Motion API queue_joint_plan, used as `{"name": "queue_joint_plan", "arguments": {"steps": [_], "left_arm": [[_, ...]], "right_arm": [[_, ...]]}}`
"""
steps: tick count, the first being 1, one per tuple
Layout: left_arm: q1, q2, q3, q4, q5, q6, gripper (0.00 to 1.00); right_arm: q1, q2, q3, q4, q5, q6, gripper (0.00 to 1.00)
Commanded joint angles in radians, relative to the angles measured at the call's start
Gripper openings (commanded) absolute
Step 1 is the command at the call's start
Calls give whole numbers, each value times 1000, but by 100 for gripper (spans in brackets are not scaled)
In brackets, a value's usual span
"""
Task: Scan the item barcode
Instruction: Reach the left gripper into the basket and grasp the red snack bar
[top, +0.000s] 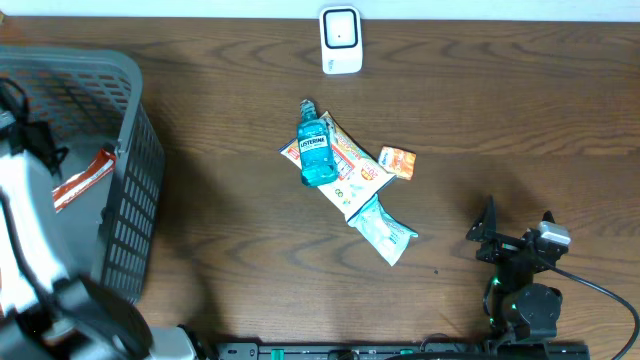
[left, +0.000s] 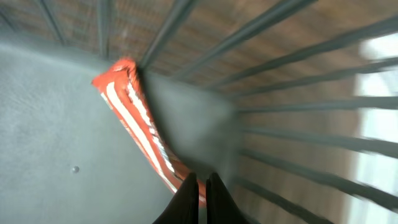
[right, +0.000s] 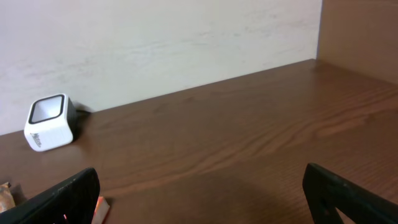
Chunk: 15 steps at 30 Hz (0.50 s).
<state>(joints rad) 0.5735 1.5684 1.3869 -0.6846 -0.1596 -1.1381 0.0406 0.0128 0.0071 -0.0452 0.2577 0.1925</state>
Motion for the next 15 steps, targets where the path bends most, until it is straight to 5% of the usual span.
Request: {"name": "queue_joint_plan", "arguments": {"steps": [1, 3, 6, 9, 15], "left_arm": [[4, -101, 6, -27, -6, 46, 7], [4, -142, 6, -45, -6, 46, 8], [4, -157, 6, -68, -8, 45, 66], [4, -130, 5, -97, -8, 41, 100], [4, -17, 5, -100, -4, -8, 98]], "right_arm": [[3, -3, -2, -4, -2, -14, 99], [3, -3, -2, -4, -2, -14, 99], [3, -3, -2, -4, -2, -14, 99], [3, -3, -2, -4, -2, -14, 99], [3, -3, -2, -4, -2, -14, 99]]}}
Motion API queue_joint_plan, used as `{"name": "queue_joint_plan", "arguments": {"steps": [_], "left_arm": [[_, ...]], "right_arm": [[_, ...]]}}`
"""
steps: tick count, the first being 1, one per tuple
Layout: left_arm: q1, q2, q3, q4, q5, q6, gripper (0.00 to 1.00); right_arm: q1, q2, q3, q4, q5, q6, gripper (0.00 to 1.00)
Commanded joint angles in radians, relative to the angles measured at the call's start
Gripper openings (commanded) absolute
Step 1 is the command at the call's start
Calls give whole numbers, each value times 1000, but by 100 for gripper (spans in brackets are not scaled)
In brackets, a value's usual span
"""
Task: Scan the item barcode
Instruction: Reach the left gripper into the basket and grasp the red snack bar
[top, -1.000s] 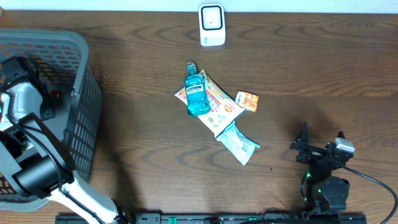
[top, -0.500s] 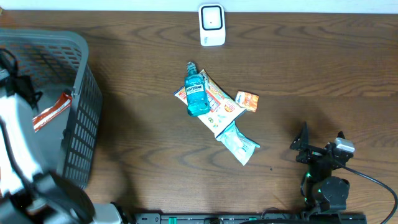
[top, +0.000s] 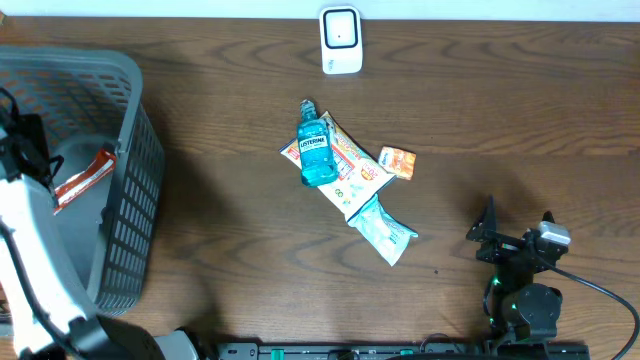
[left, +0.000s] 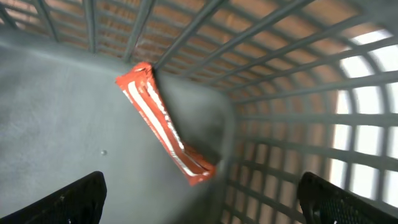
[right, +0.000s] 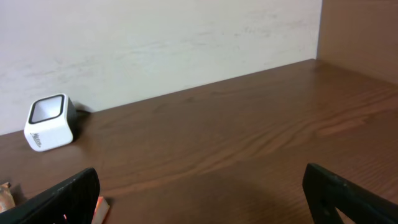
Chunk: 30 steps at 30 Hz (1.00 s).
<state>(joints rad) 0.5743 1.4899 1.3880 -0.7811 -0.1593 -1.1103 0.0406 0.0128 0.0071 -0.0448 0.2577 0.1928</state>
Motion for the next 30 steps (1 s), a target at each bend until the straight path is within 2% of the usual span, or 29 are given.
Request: {"name": "queue_joint_plan", "arguments": {"steps": [1, 8, 13, 19, 30], "left_arm": [[3, 81, 3, -3, -5, -50, 98], [3, 262, 3, 19, 1, -145, 98], [3, 357, 3, 92, 68, -145, 98], [3, 423, 3, 154, 73, -153, 98], [5, 531, 3, 144, 69, -151, 98]], "right_arm": [[3, -3, -2, -5, -2, -14, 99], [3, -3, -2, -4, -2, -14, 99], [3, -3, -2, -5, -2, -14, 99], [3, -3, -2, -4, -2, -14, 99], [3, -3, -2, -5, -2, -14, 99]]}}
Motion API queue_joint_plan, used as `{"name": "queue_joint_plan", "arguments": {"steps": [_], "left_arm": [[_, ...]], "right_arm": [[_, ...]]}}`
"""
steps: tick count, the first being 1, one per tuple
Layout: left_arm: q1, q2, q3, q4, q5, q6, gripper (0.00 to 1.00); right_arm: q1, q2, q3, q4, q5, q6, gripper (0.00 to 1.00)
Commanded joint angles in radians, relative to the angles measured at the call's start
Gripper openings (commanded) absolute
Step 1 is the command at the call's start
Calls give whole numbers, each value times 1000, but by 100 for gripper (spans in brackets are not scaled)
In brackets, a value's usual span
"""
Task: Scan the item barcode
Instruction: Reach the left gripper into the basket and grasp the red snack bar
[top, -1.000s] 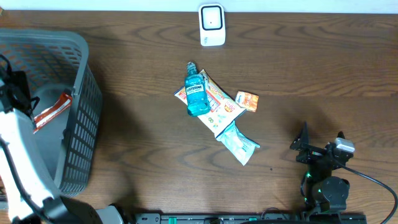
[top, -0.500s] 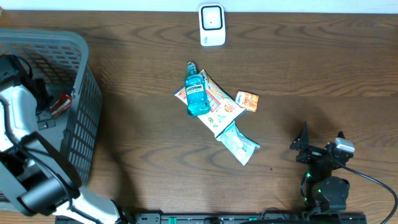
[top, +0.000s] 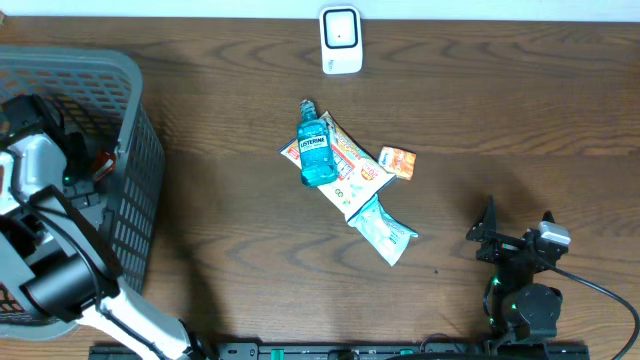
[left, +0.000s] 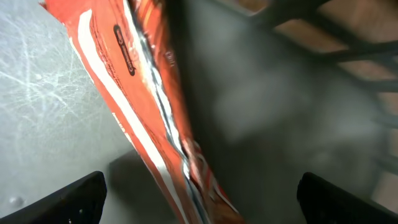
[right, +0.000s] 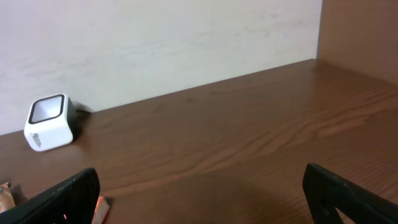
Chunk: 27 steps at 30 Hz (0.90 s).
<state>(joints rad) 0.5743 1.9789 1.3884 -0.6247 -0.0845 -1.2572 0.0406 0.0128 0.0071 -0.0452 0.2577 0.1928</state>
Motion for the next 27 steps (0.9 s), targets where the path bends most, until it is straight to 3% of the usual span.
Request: {"name": "queue_joint_plan", "arguments": {"steps": [1, 2, 3, 5, 6, 15, 20, 27], "left_arm": [[5, 47, 3, -25, -5, -5, 99], [5, 49, 3, -38, -5, -4, 92], [5, 49, 3, -59, -5, -3, 74], [5, 47, 3, -95, -5, 3, 23], [5, 46, 3, -111, -5, 3, 8], [5, -74, 3, -232, -6, 13, 7], [5, -269, 3, -243, -5, 100, 7], [3, -638, 3, -227, -2, 105, 7]], "right_arm": [[3, -3, -2, -4, -2, -14, 99], [3, -3, -2, -4, -2, -14, 99], [3, -3, -2, -4, -2, -14, 99], [3, -3, -2, -4, -2, -14, 99], [3, -3, -2, -4, -2, -14, 99], [3, -3, -2, -4, -2, -14, 99], [3, -3, -2, -4, -2, -14, 99], [3, -3, -2, -4, -2, -14, 99]]}}
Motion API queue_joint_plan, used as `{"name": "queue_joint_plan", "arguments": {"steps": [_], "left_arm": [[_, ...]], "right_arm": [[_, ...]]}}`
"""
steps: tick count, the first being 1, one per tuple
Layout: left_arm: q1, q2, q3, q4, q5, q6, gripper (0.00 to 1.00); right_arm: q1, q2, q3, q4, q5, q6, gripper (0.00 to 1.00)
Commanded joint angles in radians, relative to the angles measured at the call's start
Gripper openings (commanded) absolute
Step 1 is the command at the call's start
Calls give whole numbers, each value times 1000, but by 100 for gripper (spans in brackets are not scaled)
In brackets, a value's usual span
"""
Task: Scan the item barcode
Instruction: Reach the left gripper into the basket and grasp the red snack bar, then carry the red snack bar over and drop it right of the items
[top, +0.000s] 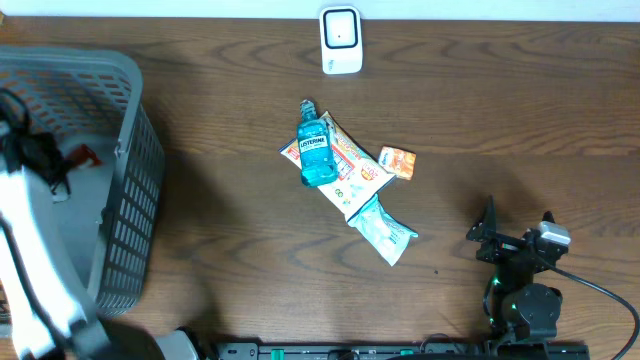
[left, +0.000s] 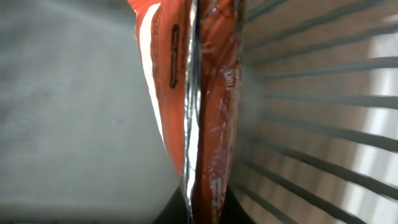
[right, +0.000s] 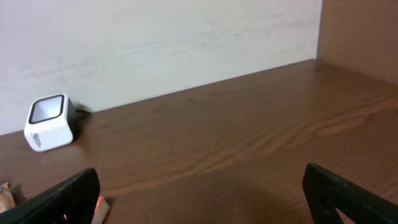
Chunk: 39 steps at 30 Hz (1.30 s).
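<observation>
Inside the grey basket (top: 130, 200) at the left, my left gripper (left: 199, 208) is shut on a red-orange snack packet (left: 211, 93). The packet stands edge-on between the fingers, next to the basket's slatted wall. From overhead only a small red piece of the packet (top: 80, 155) shows beside the left arm. The white barcode scanner (top: 340, 40) stands at the far edge of the table, also visible as the scanner (right: 51, 122) in the right wrist view. My right gripper (right: 202, 205) rests open at the front right, holding nothing.
A blue mouthwash bottle (top: 317, 150) lies on flat snack packets mid-table. Beside them are a small orange box (top: 398, 162) and a pale green pouch (top: 385, 230). The basket's tall walls surround the left arm. A pale wall (right: 155, 43) runs behind the table.
My left gripper was open, with its fingers wide on either side of the red-orange packet. Now it is shut on that packet. The right arm has not moved.
At first my left gripper was shut, its tips at the lower end of the packet leaning on the basket wall. Then it stood open, farther back from the packet. After that it was open close around the packet, and now it grips it.
</observation>
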<state>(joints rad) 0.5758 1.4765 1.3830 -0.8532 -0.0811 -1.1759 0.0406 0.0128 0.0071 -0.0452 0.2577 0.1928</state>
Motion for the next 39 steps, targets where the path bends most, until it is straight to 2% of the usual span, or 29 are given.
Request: {"name": "queue_joint_plan", "arguments": {"steps": [1, 5, 8, 11, 15, 21, 25, 32, 39], "left_arm": [[-2, -183, 9, 5, 2, 24, 8], [-48, -364, 9, 31, 91, 24, 7], [-135, -460, 9, 74, 176, 45, 7], [-278, -510, 9, 115, 237, 69, 7], [-527, -495, 8, 147, 226, 127, 7], [-908, -304, 8, 191, 121, 233, 7], [-1067, -116, 8, 274, 114, 262, 7], [-1246, 219, 8, 574, 130, 275, 8], [-1355, 486, 8, 916, 152, 274, 7]], "right_arm": [[3, -3, -2, -4, -2, -14, 99], [3, -3, -2, -4, -2, -14, 99], [3, -3, -2, -4, -2, -14, 99], [3, -3, -2, -4, -2, -14, 99], [3, -3, -2, -4, -2, -14, 99], [3, -3, -2, -4, -2, -14, 99], [3, -3, -2, -4, -2, -14, 99], [3, -3, -2, -4, -2, -14, 99], [3, -3, -2, -4, -2, -14, 99]]}}
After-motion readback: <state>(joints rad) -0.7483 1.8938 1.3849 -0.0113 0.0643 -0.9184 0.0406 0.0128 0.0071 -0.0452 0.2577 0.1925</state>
